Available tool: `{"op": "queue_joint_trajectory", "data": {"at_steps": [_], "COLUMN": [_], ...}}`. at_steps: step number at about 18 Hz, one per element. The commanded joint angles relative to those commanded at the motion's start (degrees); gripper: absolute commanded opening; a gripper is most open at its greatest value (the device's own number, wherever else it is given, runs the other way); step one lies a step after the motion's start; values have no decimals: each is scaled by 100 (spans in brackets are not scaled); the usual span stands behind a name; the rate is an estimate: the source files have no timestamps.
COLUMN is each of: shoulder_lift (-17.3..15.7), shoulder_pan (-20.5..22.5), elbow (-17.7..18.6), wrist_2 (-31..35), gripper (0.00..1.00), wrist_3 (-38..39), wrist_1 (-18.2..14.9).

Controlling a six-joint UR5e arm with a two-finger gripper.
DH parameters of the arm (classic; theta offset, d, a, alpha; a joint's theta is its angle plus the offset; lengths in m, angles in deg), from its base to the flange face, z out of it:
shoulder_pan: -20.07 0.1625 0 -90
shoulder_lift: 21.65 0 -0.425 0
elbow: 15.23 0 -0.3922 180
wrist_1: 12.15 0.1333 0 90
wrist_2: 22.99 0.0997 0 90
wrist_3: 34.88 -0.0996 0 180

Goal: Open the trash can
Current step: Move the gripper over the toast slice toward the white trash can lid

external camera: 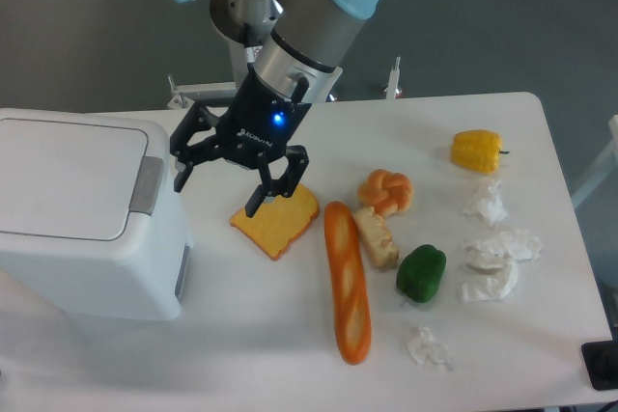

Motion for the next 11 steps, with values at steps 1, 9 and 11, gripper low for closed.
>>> {"op": "queue_joint_trajectory", "data": {"at_steps": [1,9,11], "shoulder_lift": [9,35,44], "shoulder_pan": [0,-97,-140], "elbow": [0,26,26], "wrist_2": [0,9,9], "gripper": [100,100,100], "wrist_3": [0,0,-9], "wrist_1": [0,9,18]}}
